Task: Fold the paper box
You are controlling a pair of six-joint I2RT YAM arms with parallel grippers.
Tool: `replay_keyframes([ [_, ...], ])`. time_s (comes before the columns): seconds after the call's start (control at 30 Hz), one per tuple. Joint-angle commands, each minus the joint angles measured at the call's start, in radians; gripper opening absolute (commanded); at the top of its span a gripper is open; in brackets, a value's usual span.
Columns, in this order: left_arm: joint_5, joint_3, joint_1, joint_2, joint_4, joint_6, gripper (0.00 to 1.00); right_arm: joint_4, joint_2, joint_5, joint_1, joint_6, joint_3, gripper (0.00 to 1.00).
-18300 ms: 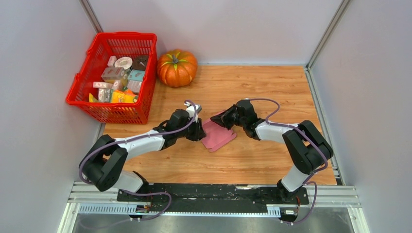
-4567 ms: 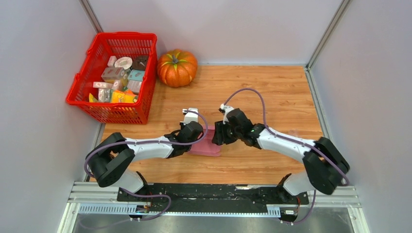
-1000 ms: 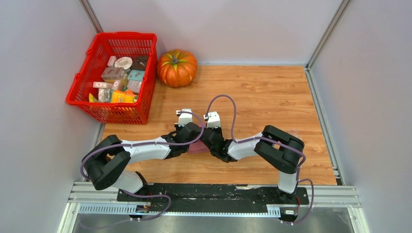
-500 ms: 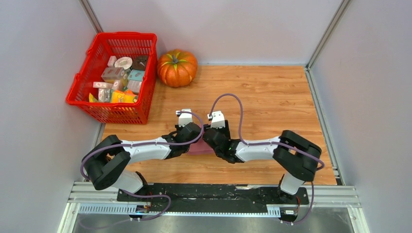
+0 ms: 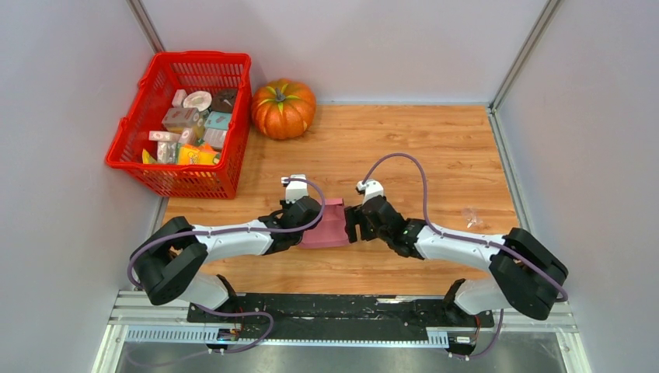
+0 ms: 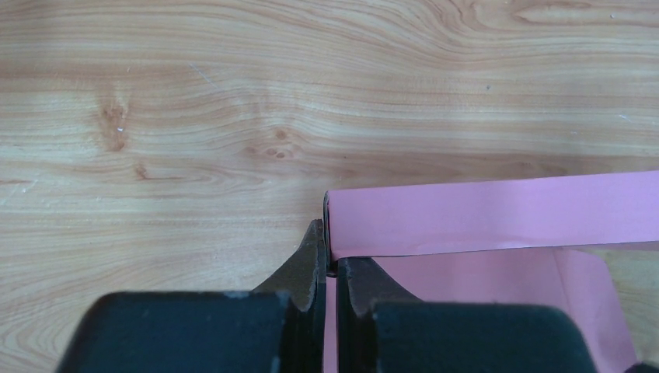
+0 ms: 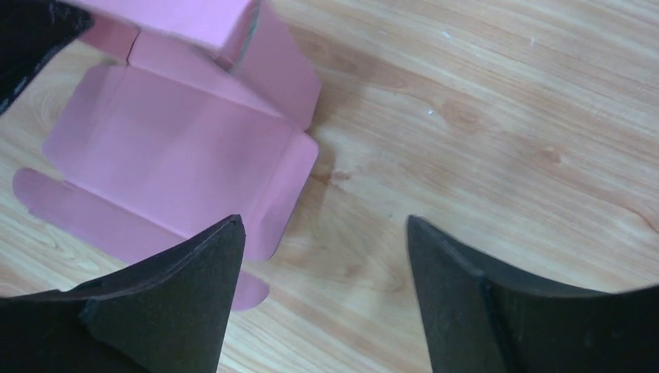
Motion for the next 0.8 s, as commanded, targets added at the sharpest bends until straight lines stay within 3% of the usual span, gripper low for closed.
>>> replay_keyframes([
  [0.0, 0.044, 0.028, -0.007, -0.034, -0.069, 0.008, 0.0, 0.064, -0.008, -0.248, -0.129, 0.099, -0.007, 0.79],
  [0.03, 0.044, 0.041, -0.007, -0.035, -0.093, 0.009, 0.0, 0.059, 0.012, -0.359, -0.149, 0.139, -0.007, 0.79],
  [0.17, 0.053, 0.071, -0.007, -0.038, -0.145, -0.011, 0.0, -0.013, 0.074, -0.449, -0.166, 0.274, 0.025, 0.78],
  [0.27, 0.067, 0.077, -0.005, -0.044, -0.156, -0.041, 0.0, 0.051, 0.115, -0.53, -0.168, 0.398, 0.017, 0.75],
  [0.33, 0.082, 0.083, -0.005, -0.043, -0.171, -0.06, 0.0, 0.158, 0.149, -0.61, -0.168, 0.509, -0.012, 0.67],
  [0.4, 0.096, 0.09, -0.004, -0.044, -0.179, -0.066, 0.0, 0.208, 0.182, -0.652, -0.168, 0.558, -0.027, 0.53],
  [0.47, 0.114, 0.094, -0.004, -0.05, -0.19, -0.066, 0.03, 0.219, 0.199, -0.66, -0.173, 0.596, -0.021, 0.47],
  [0.5, 0.125, 0.095, -0.002, -0.055, -0.19, -0.063, 0.07, 0.226, 0.213, -0.682, -0.176, 0.607, -0.02, 0.42],
  [0.6, 0.176, 0.051, -0.002, -0.127, -0.164, -0.032, 0.32, 0.216, 0.221, -0.71, -0.199, 0.639, -0.015, 0.25],
  [0.63, 0.199, 0.016, -0.002, -0.155, -0.155, -0.022, 0.42, 0.178, 0.216, -0.707, -0.211, 0.641, -0.012, 0.23],
  [0.7, 0.217, -0.018, -0.002, -0.254, -0.159, 0.018, 0.5, 0.144, 0.2, -0.713, -0.229, 0.649, -0.017, 0.18],
  [0.73, 0.257, -0.05, -0.002, -0.289, -0.167, 0.043, 0.62, 0.127, 0.196, -0.724, -0.248, 0.652, -0.018, 0.18],
  [0.77, 0.278, -0.057, -0.002, -0.326, -0.184, 0.082, 0.65, 0.119, 0.193, -0.738, -0.255, 0.661, -0.02, 0.17],
])
